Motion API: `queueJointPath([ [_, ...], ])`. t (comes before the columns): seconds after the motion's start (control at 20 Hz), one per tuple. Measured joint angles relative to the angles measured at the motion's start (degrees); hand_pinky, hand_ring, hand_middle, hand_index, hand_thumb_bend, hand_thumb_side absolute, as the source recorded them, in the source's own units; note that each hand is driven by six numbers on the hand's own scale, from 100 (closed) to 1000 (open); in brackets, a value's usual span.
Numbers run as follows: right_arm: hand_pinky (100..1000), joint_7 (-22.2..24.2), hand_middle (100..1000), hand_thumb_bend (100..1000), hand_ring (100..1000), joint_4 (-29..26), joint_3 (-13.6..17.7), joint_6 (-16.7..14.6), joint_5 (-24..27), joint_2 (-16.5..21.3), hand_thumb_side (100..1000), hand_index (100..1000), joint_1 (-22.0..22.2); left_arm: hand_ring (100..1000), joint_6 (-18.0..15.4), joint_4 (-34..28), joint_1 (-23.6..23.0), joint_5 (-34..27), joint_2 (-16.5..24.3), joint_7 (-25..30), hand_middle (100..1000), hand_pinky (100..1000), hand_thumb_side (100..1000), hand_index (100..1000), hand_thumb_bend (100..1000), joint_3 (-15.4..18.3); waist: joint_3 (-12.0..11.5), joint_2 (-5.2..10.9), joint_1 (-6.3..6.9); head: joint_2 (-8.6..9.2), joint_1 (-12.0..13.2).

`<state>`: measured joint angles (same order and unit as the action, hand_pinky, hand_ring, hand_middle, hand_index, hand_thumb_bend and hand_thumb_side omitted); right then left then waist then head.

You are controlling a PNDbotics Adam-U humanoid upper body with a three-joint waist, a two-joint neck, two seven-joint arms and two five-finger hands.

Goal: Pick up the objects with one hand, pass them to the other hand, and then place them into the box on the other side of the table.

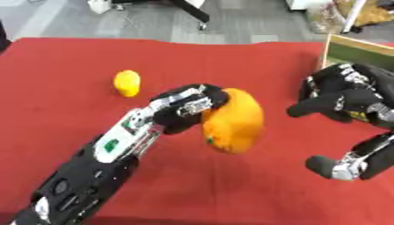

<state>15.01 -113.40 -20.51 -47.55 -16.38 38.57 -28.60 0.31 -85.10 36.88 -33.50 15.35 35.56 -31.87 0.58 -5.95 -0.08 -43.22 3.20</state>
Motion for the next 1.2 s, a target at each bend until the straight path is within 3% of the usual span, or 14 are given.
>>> queueJointPath([
  [0.3, 435, -5.42, 220, 454, 280, 0.00, -0.39, -3.71, -9.66, 0.07, 329, 852, -1.55, 574, 2.12, -0.46, 0.19, -0.81, 0.46, -1.23, 478, 656, 636, 557, 100, -1.53, -0.05, 0.00, 0.00, -0.03, -0.30],
  [0.7, 385, -16.05, 227, 510, 280, -0.01, -2.79, -4.44, -21.95, 0.36, 325, 875, -3.14, 580, 3.80, -0.92, 1.09, -0.87, 0.97, -2.29, 479, 657, 633, 557, 100, -3.15, -0.61, -0.07, 0.00, -0.04, -0.69],
  [0.95, 299, -20.64, 216, 495, 245, -0.01, -3.54, -4.44, -26.28, 0.73, 295, 852, -3.12, 581, 4.16, -0.95, 1.48, -0.28, 0.97, -3.14, 478, 658, 627, 555, 100, -3.32, -0.71, -0.07, 0.00, -0.04, -0.82],
  [1.2, 224, -21.63, 217, 476, 232, -0.01, -3.91, -4.32, -27.91, 1.08, 294, 846, -3.14, 582, 4.03, -0.95, 1.58, 0.29, 0.97, -4.17, 478, 658, 626, 555, 100, -3.31, -0.94, -0.07, 0.00, -0.04, -0.90],
])
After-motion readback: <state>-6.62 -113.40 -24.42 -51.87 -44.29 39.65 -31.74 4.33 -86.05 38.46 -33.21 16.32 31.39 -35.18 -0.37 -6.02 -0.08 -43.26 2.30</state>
